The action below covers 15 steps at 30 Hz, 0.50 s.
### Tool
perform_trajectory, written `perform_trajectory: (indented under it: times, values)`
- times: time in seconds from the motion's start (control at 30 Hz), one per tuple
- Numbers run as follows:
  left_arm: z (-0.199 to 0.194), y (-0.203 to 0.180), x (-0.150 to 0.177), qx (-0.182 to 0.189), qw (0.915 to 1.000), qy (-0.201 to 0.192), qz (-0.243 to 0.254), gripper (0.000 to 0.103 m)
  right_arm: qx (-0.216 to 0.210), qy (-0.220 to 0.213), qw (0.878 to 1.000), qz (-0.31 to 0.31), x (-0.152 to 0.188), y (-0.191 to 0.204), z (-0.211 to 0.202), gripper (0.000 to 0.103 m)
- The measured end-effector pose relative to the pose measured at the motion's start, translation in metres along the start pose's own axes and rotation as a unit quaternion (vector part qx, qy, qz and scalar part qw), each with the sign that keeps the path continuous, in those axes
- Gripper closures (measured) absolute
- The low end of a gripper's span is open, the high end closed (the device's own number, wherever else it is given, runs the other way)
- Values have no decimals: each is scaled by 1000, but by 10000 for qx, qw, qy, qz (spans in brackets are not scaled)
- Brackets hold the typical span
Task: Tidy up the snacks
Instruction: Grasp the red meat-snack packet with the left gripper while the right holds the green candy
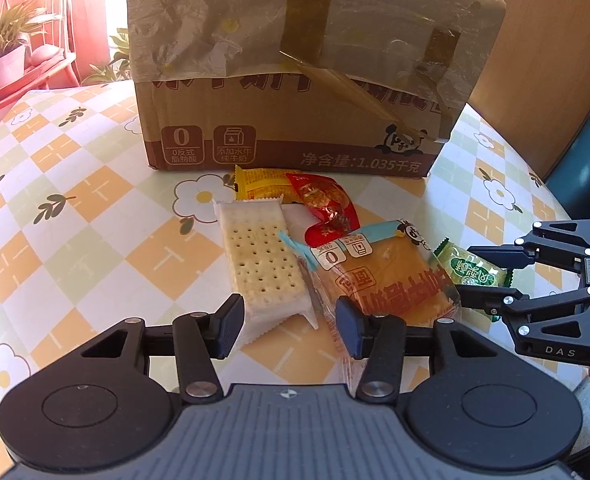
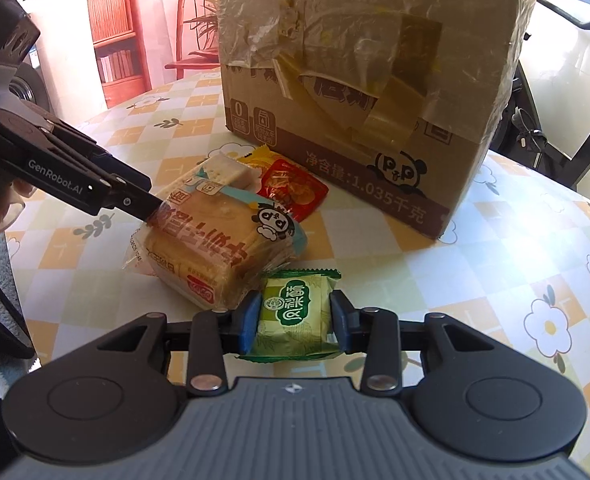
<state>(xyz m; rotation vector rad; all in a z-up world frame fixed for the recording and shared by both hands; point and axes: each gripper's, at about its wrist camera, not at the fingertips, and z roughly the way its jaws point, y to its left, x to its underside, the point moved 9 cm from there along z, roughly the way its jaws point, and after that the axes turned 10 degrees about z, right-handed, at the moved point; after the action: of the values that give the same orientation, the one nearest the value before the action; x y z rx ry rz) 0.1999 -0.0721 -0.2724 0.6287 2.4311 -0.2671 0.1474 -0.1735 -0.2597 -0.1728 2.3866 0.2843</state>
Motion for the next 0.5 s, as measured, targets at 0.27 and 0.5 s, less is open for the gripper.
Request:
perform_trajectory:
  times: [0.27,0.5]
  values:
    - [-19,22,-47,-119,9969,-591,-516,52,226,-365,9981,431,-16,-39,3,65]
    - [21,-9,-84,114,9980,-526,-323,64,285,-567,9948,800,-23,-61,15,65]
